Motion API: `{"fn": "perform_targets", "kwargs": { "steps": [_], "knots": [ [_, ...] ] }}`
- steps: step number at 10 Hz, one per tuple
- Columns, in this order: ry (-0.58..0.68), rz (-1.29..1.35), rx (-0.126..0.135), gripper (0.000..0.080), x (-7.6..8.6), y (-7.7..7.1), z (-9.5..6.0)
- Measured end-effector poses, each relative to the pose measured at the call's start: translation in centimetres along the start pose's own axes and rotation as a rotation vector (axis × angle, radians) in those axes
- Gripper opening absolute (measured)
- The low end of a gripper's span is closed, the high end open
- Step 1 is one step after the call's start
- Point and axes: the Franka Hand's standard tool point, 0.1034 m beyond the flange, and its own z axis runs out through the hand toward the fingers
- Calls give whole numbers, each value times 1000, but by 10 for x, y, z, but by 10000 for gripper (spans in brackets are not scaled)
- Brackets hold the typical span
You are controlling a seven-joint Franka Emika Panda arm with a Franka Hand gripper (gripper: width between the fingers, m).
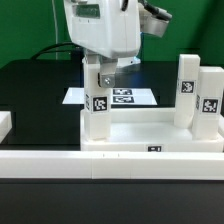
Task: Assemble desk
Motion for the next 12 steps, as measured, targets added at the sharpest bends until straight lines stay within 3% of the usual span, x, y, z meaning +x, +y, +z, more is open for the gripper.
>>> {"fn": "perform_targets", "kwargs": {
  "steps": [1, 2, 3, 8, 12],
  "knots": [
    [0, -39, -1, 568, 0, 0, 0],
    [2, -142, -2, 568, 0, 0, 0],
    [2, -255, -2, 635, 1, 0, 0],
    [3, -696, -4, 649, 0, 0, 1],
    [12, -1063, -32, 649, 0, 1, 4]
  ]
}}
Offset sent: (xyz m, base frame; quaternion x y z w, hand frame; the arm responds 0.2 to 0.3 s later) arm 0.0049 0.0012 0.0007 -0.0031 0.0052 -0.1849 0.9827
